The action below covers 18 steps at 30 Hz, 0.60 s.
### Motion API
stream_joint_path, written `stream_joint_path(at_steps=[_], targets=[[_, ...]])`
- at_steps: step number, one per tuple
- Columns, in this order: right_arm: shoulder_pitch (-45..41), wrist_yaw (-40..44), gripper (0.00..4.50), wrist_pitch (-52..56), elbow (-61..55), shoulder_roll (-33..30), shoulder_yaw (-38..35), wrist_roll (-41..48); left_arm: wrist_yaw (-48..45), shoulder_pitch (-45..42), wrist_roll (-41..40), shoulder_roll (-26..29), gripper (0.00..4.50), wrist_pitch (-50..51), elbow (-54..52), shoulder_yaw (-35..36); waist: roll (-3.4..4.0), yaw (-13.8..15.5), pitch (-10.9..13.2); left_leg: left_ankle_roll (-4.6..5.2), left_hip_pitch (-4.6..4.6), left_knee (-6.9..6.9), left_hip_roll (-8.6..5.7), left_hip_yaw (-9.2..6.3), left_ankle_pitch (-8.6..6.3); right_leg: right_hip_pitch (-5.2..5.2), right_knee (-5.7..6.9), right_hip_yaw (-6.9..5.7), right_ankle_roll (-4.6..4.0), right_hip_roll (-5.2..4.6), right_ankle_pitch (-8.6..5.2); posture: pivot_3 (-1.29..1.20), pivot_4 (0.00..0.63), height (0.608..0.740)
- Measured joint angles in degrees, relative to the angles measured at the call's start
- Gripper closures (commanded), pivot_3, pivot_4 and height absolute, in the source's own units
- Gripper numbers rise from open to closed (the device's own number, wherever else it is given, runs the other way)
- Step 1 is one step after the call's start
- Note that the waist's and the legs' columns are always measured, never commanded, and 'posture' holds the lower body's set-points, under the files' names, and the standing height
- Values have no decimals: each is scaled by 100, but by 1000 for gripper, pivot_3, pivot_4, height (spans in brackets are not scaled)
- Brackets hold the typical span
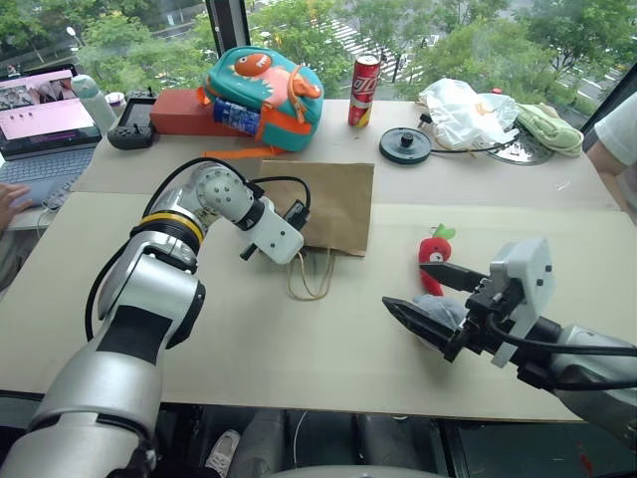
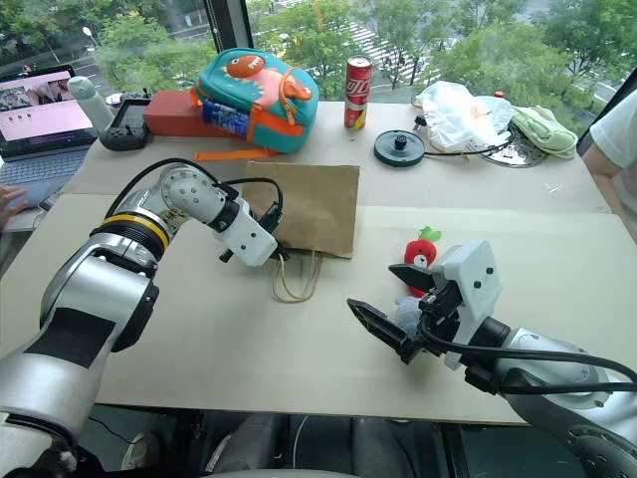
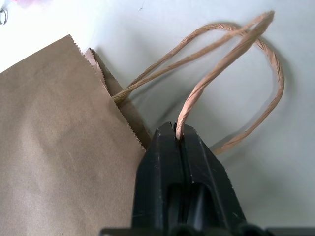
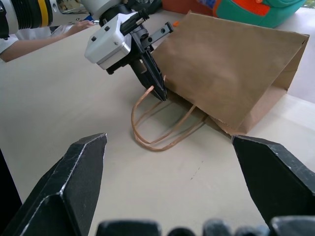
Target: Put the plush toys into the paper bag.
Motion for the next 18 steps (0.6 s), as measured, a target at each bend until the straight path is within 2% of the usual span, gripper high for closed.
stream_joint_path(at_steps=[10, 18], targets=[[-227, 101, 0, -51, 180, 0, 200, -71, -233, 119, -344, 24, 4452, 254, -3, 406, 0, -1, 0, 0, 1, 3, 0, 0, 0, 0, 4, 0, 0, 0, 0, 0, 150, 740], [-200, 91, 0, -51, 177, 0, 221, -32, -1343, 577, -1600, 0, 4452, 1019, -569, 1250, 3, -15, -1, 0, 5, 4, 2, -1, 0, 1, 9, 0, -1, 0, 1, 0, 150, 740]])
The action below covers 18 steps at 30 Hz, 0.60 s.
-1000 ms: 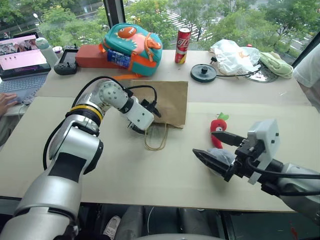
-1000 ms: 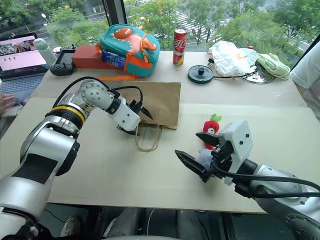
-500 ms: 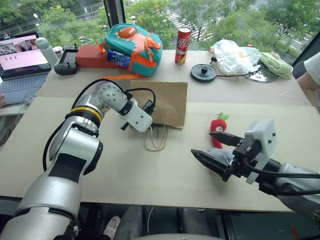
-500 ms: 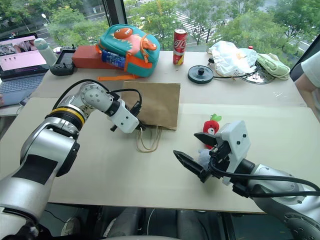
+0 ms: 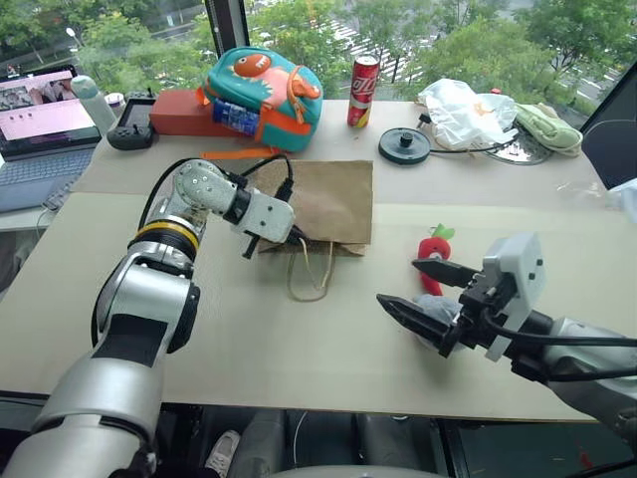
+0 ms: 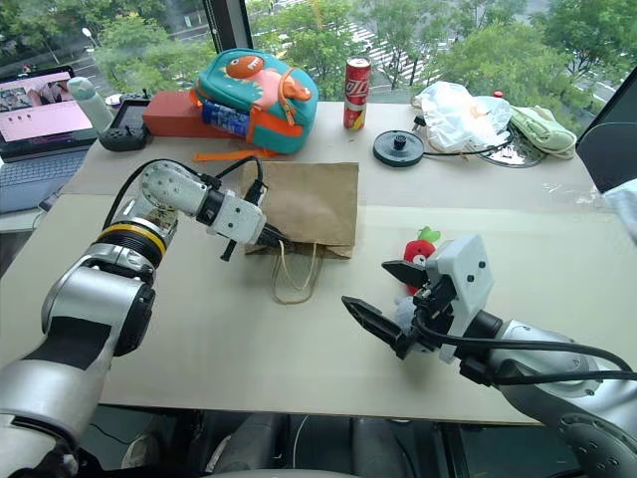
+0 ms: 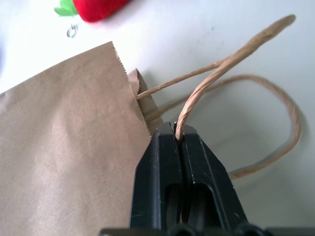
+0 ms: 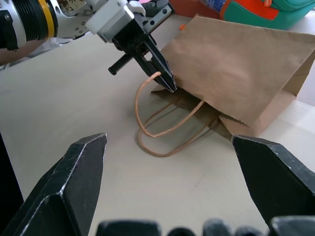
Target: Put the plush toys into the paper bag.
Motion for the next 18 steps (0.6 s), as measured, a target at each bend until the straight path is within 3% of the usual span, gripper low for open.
stream_joint_path(at_steps=[8, 14, 16, 18], targets=[[151, -96, 0, 2, -10, 62, 440, -23, -315, 1200, -1114, 186, 4452, 1227, -1902, -177, 1, -23, -1, 0, 2, 6, 2, -9, 0, 1, 5, -1, -2, 3, 1, 0, 150, 740], [-84, -331, 0, 169, 178, 425, 1602, -686, -317, 1262, -1480, 372, 4452, 2113, -2874, -173, 5, -27, -3, 0, 11, 9, 2, -9, 1, 10, 3, -1, -1, 6, 1, 0, 150, 740], [-195, -440, 0, 189, 442, 702, 1923, -1017, -318, 1260, -1539, 438, 4452, 2312, -2970, -165, 4, -36, -4, 0, 12, 8, 4, -9, 1, 10, 3, 0, -1, 9, 1, 0, 150, 740], [-544, -725, 0, 163, 891, 1425, 2356, -1488, -318, 1200, -1565, 469, 4452, 2562, -3062, -144, 5, -91, -4, 0, 12, 8, 7, -11, 1, 6, 6, 0, -2, 13, 1, 0, 150, 740]])
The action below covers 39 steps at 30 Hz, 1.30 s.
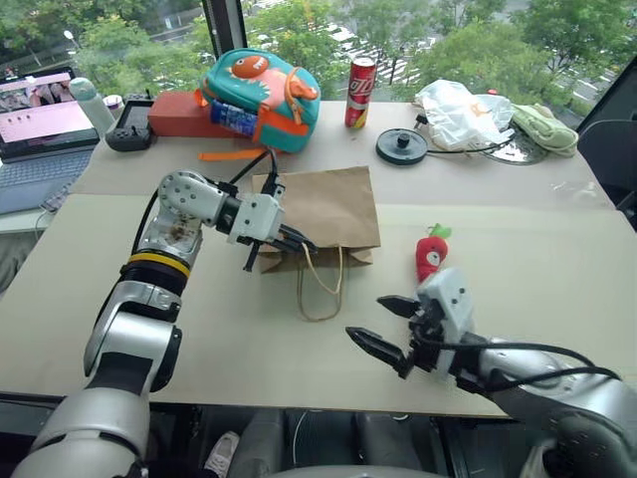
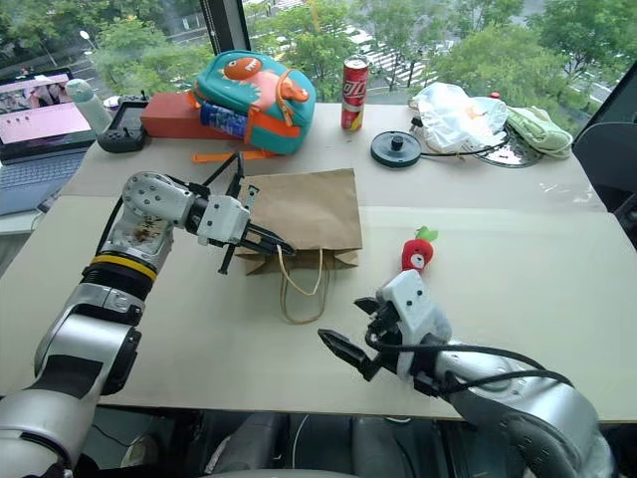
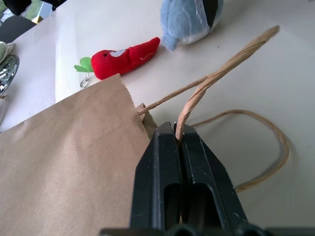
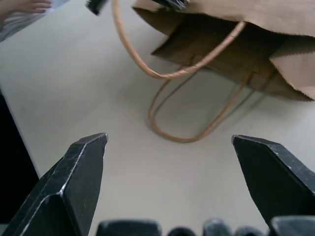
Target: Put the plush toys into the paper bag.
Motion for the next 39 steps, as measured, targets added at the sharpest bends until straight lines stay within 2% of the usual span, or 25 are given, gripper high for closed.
stream_joint_path(at_steps=[5, 10, 12, 13, 15, 18, 22, 23, 25, 34, 39], targets=[[-669, -350, 0, -186, 900, 1148, 387, -900, 0, -170, -10, -6, 4452, 181, -83, 31, 3, -42, -2, 0, 1, -4, 1, -1, 0, -2, 0, 0, 0, 1, 0, 0, 150, 740], [-1125, -368, 0, -542, 1839, 2016, 560, -1577, -1, -180, -7, -30, 4452, 178, -71, 31, 4, -47, -2, 0, -1, -8, -1, -2, 0, -10, 3, 0, -1, 0, 1, 0, 150, 740], [-1259, -345, 514, -714, 2112, 2317, 565, -1755, 0, -184, -7, -35, 4500, 178, -68, 31, 5, -47, -2, 0, -1, -8, -1, -2, 1, -11, 3, 0, -1, 0, 1, 0, 150, 740], [-1295, -331, 609, -798, 2193, 2444, 571, -1861, -1, -187, -7, -40, 4500, 178, -68, 30, 4, -47, -2, 0, -1, -8, -1, -3, 1, -10, 4, 0, -1, 0, 1, 0, 150, 740], [-1309, -310, 1371, -966, 2323, 2612, 579, -2054, -1, -192, -6, -40, 4500, 178, -60, 31, 5, -40, -2, 0, -2, -8, -3, -3, 0, -10, 4, 0, -2, -2, 1, 0, 150, 740], [-1261, -194, 2183, -1006, 2379, 2748, 598, -2201, -1, -198, -6, -40, 4500, 176, -26, 30, 5, -38, -2, 0, -2, -8, -4, -4, 0, -10, 4, 0, -2, -3, 1, 0, 150, 740], [-1239, -47, 3477, -1053, 2381, 2906, 617, -2361, -1, -251, 0, -46, 4500, 171, -3, 30, 5, -48, -2, 0, 1, -8, -2, -4, 0, -11, 5, 0, -2, -1, 1, 0, 150, 740], [-1241, -11, 3935, -1072, 2387, 2926, 618, -2406, -1, -261, 1, -50, 4500, 169, -3, 30, 5, -52, -2, 0, 2, -9, -2, -4, 0, -11, 6, 0, -2, -1, 1, 0, 150, 740], [-1289, 55, 4459, -1121, 2490, 2991, 618, -2551, -1, -261, 4, -64, 4500, 168, 3, 30, 5, -58, -2, 0, 5, -10, -1, -4, 1, -11, 7, 0, -2, 0, 1, 0, 150, 740], [-1893, 313, 4459, -1633, 3712, 3272, 682, -3274, 8, -477, 16, -222, 4500, 173, 160, 54, 6, -58, -2, 0, 5, -12, -2, -3, 1, -12, 7, 0, -2, -1, 1, 0, 150, 740], [-1865, 515, 4459, -1790, 3810, 3342, 638, -3424, 33, -606, 73, -225, 4500, 121, 431, 76, 6, -58, -2, 0, 4, -15, -3, -4, 0, -15, 7, -1, -3, -1, 2, 0, 150, 740]])
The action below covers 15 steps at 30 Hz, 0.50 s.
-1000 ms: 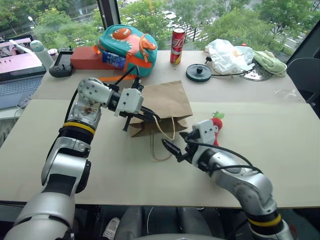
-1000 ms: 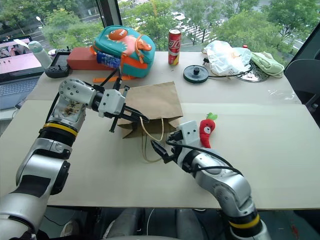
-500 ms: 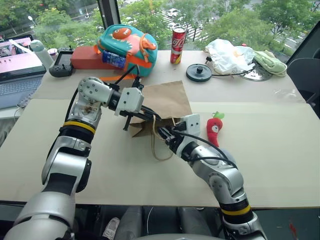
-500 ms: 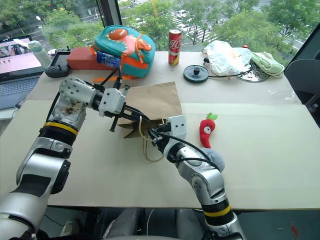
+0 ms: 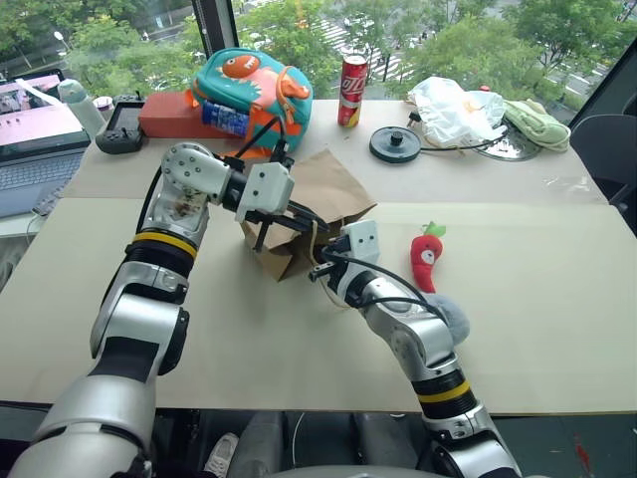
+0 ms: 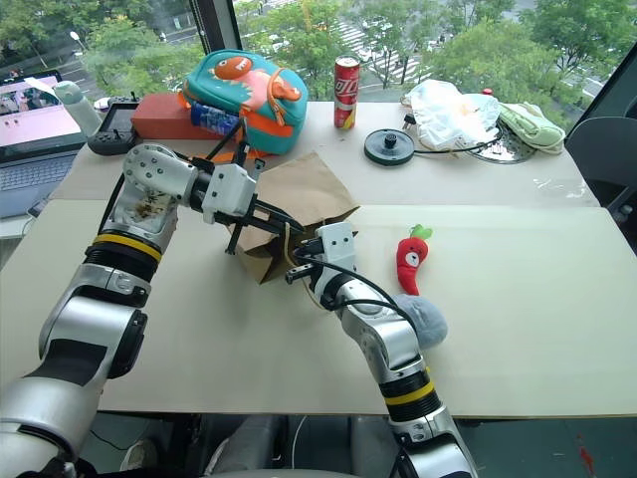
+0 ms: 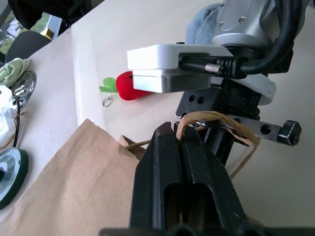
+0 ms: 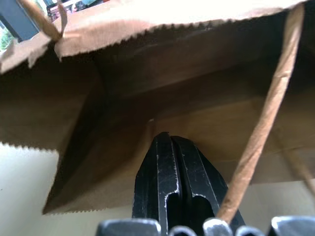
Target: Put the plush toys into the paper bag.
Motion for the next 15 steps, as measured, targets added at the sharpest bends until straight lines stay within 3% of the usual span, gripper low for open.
stream_joint_path(at_steps=[7, 10, 15], targets=[[446, 267, 4459, 392, -1051, -287, -186, 222, -2, -7, 50, -4, 4500, -123, 102, 10, 0, 5, 0, 0, -4, 1, 0, -1, 0, 0, -1, 0, 0, -1, 0, 0, 150, 740], [491, 286, 3840, 670, -1474, -426, -277, 288, -2, -6, 49, -18, 4500, -123, 100, 10, 0, 7, 0, 0, -2, 2, 0, -2, 0, 1, 0, 0, 0, 0, 0, 0, 150, 740], [675, 285, 3840, 1199, -2132, -525, -332, 566, -2, 4, 49, -70, 4500, -121, 71, 10, 0, 1, 0, 0, -2, 1, 2, -2, 0, 0, 0, 0, 0, 1, 0, 0, 150, 740]])
